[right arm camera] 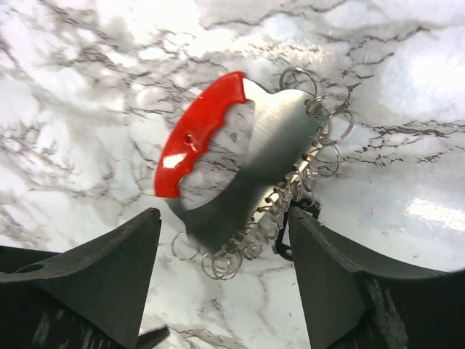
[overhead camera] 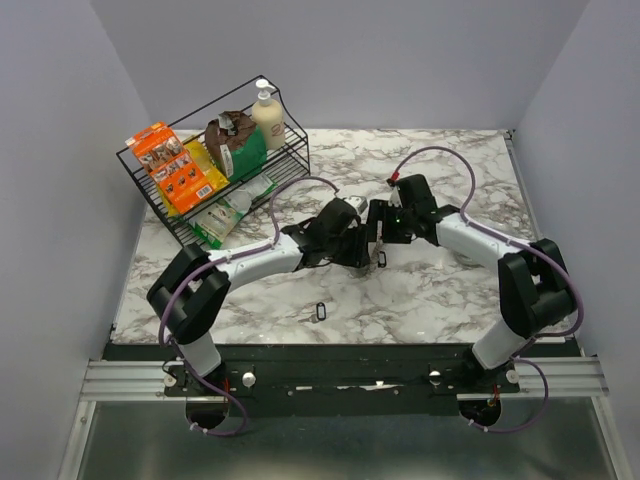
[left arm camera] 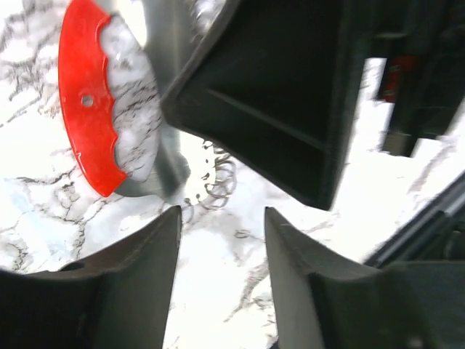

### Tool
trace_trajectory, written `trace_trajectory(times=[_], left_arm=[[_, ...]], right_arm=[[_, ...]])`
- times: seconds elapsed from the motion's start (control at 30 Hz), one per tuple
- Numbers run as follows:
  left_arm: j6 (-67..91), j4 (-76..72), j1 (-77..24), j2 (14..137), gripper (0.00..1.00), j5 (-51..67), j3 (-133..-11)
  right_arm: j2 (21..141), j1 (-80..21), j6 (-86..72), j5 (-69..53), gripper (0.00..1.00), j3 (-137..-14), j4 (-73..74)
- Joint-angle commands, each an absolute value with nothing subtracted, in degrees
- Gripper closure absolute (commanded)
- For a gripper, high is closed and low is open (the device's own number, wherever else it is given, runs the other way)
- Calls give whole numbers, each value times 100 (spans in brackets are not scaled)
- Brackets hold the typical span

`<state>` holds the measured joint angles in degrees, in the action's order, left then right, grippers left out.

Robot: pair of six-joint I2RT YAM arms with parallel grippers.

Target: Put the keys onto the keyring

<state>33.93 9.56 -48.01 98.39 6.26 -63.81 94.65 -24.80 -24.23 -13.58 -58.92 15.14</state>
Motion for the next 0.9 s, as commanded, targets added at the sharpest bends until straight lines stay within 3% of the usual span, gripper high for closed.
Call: trace_trajectory(times=[0.0,0.33,0.57,0.87], left_arm=[[3384,835,-4790,9440,39,475,-6381],[3656,660,-4062,8931,35,940,-5863],[4359,-386,-3077,8534,35,2126,-4722],[5299,-475,-3243,8666,39,2505,-4325]], right_arm=[[9062,-2514,-2452,-1178,21,-5810,1679],[8614,-2514,-2075,-958,20,-5511,1819],[8420,-2523,-1916,-914,20,-5432,1933],[8472,-2531,-1942,-879,20,-5370,1934]])
